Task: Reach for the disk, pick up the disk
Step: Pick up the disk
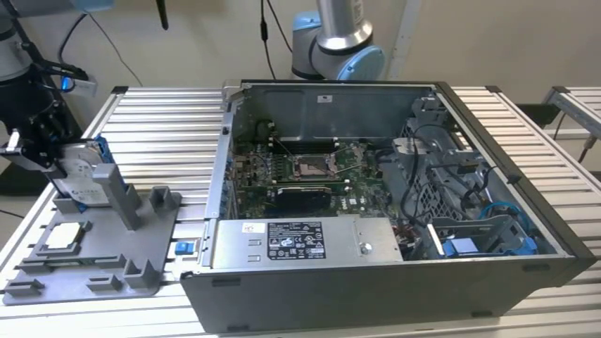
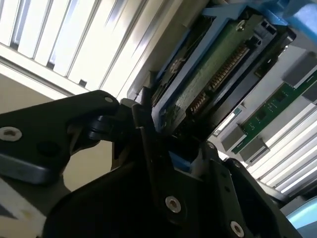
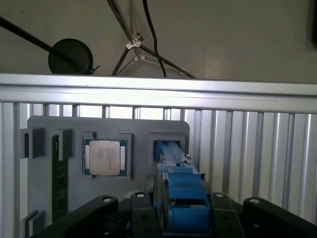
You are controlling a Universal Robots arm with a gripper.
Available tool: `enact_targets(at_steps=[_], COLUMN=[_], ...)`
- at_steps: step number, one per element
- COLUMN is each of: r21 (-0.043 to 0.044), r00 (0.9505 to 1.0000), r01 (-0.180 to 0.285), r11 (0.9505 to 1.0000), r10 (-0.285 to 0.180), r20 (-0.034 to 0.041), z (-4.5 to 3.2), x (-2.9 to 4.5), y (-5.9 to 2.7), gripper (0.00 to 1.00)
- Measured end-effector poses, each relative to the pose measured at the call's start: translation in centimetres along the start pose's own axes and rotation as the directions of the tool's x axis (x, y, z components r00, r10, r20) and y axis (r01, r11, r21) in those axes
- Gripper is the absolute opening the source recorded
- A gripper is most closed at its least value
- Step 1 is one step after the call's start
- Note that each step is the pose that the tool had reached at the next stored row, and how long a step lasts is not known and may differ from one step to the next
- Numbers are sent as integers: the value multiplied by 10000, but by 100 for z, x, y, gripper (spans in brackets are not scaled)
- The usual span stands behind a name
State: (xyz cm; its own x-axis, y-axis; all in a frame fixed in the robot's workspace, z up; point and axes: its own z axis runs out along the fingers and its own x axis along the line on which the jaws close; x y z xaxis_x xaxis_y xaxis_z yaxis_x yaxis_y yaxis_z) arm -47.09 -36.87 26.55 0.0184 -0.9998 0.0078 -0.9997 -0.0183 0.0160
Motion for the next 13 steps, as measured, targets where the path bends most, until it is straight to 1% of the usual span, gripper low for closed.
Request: enact_targets(at_steps=[13], r21=[0], r00=[10000], r01=[0], r11=[10000], r10=[0], r20=[3], z=[0], x=[0], y=[0], gripper=[0])
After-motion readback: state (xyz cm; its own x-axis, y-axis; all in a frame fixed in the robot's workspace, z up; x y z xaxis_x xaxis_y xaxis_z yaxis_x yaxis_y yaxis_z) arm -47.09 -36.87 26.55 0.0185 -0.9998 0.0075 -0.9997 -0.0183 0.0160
